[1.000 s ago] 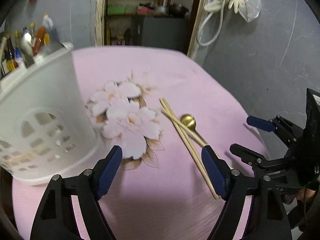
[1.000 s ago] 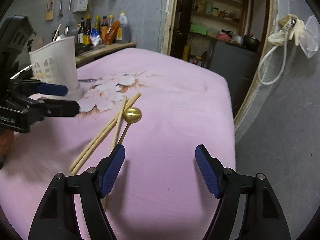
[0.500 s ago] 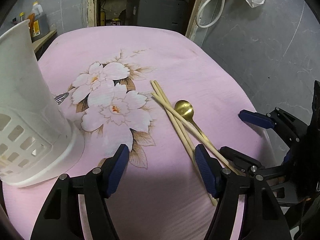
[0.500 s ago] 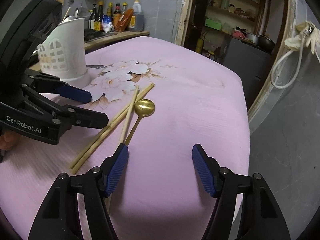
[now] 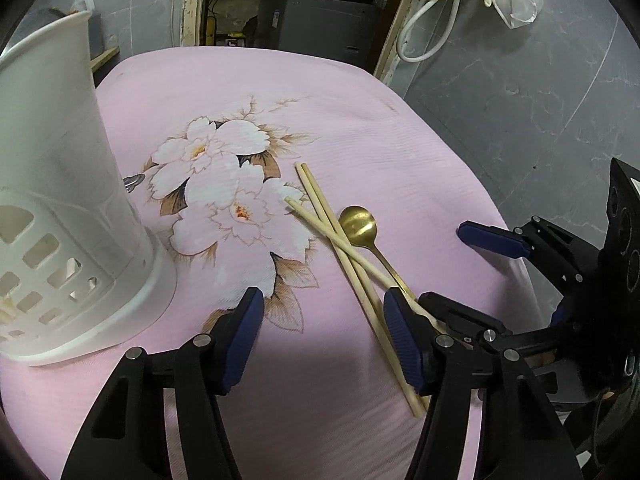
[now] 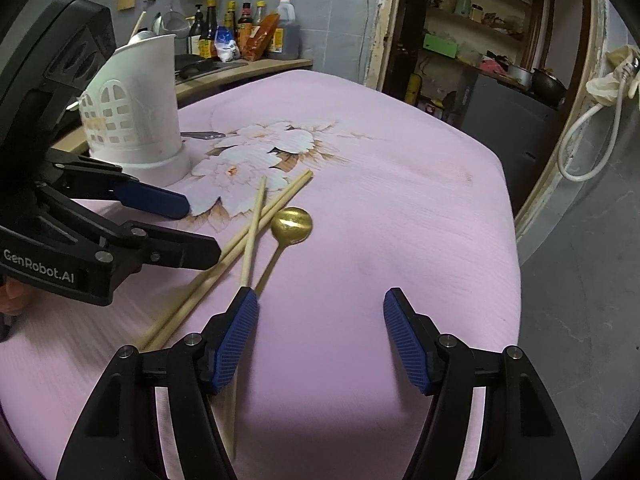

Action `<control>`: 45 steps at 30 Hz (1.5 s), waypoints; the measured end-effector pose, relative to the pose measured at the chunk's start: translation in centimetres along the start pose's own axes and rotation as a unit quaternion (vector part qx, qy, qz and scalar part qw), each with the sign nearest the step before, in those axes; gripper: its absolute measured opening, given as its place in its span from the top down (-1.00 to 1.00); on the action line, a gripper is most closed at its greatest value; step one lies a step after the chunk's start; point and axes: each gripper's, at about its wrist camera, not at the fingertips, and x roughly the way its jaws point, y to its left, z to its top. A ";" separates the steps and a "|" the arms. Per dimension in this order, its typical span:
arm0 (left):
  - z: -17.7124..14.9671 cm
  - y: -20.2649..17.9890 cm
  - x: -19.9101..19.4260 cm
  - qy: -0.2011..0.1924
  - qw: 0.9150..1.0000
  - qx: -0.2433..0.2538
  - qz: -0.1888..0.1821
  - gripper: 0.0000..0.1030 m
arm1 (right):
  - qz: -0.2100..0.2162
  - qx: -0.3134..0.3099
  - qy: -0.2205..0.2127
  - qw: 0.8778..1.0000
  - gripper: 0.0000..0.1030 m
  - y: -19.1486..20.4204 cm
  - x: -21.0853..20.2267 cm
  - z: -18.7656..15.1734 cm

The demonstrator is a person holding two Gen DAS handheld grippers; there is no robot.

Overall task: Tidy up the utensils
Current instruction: 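Grasp a wooden chopstick with the left gripper while the right gripper grasps the gold spoon, then lift the chopstick and gold spoon and carry both toward the basket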

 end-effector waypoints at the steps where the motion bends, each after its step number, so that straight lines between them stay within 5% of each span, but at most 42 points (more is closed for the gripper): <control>1: 0.0 0.0 0.0 0.000 1.000 0.000 0.000 -0.09 | 0.001 0.000 0.000 1.000 -0.26 0.0 0.1 0.0; 11: 0.0 0.6 -0.3 -0.002 1.000 -0.015 -0.005 0.04 | -0.006 -0.024 0.022 0.999 -0.17 1.2 1.2 0.8; 16: 0.0 0.2 -0.4 0.000 1.000 -0.007 0.004 0.07 | -0.028 -0.013 0.014 0.999 0.56 0.0 0.8 0.3; 19: -0.2 0.0 -0.3 0.005 1.000 0.004 0.007 0.18 | -0.033 -0.009 0.009 0.999 0.79 -0.6 0.5 0.0; 23: 0.0 0.2 0.0 0.008 1.000 -0.005 -0.001 0.21 | -0.038 -0.012 0.005 0.999 0.84 -0.6 0.5 -0.2; 31: 0.6 2.3 0.2 -0.011 0.992 -0.105 -0.063 0.24 | -0.031 -0.008 0.001 0.999 0.84 -0.8 0.5 -0.4; 41: 1.7 2.2 1.3 -0.020 0.986 -0.154 -0.051 0.84 | -0.039 -0.019 -0.001 0.999 0.84 -0.5 0.5 -0.5; 45: 1.7 2.3 1.1 -0.021 0.987 -0.153 -0.052 0.93 | -0.043 -0.018 -0.003 0.999 0.87 -0.4 0.3 -0.8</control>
